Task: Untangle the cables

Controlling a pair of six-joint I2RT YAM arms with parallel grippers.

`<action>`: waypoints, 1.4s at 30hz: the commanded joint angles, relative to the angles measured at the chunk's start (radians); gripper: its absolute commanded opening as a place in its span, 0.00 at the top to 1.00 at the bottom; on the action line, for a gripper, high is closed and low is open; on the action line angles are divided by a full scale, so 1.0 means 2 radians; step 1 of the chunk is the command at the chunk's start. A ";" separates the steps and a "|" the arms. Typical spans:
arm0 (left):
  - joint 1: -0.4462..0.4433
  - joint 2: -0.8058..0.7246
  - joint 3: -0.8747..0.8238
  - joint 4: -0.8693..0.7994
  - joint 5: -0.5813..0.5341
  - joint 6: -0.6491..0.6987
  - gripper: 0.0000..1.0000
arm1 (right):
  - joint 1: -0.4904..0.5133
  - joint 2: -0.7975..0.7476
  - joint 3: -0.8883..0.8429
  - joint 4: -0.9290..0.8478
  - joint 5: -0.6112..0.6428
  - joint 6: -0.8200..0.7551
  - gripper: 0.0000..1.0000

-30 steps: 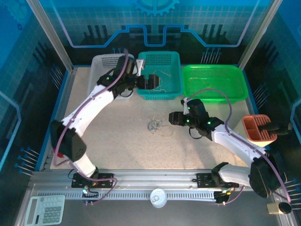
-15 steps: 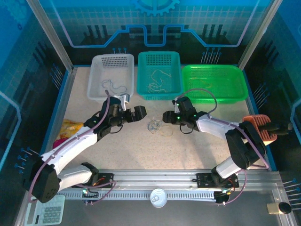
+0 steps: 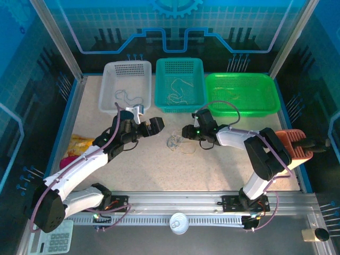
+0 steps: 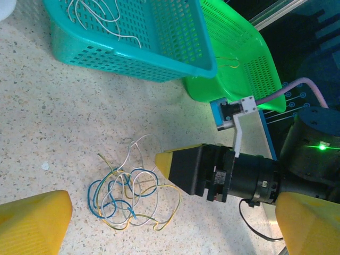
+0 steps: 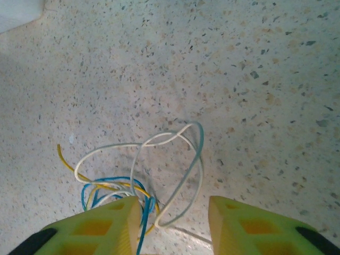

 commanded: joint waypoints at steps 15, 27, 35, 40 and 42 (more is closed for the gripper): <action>-0.003 -0.008 -0.004 0.017 0.000 -0.005 0.01 | 0.000 -0.079 0.037 -0.050 -0.014 -0.042 1.00; -0.003 0.003 -0.014 0.037 0.034 -0.005 0.01 | 0.021 -0.203 0.036 -0.106 -0.007 -0.058 1.00; -0.003 0.046 -0.026 0.112 0.099 -0.008 0.01 | 0.028 -0.249 0.035 -0.128 -0.002 -0.062 1.00; -0.005 0.061 -0.035 0.163 0.127 -0.032 0.03 | 0.029 -0.257 0.024 -0.122 -0.006 -0.055 1.00; -0.006 0.063 -0.033 0.171 0.130 -0.038 0.08 | 0.029 -0.257 0.021 -0.118 -0.008 -0.052 1.00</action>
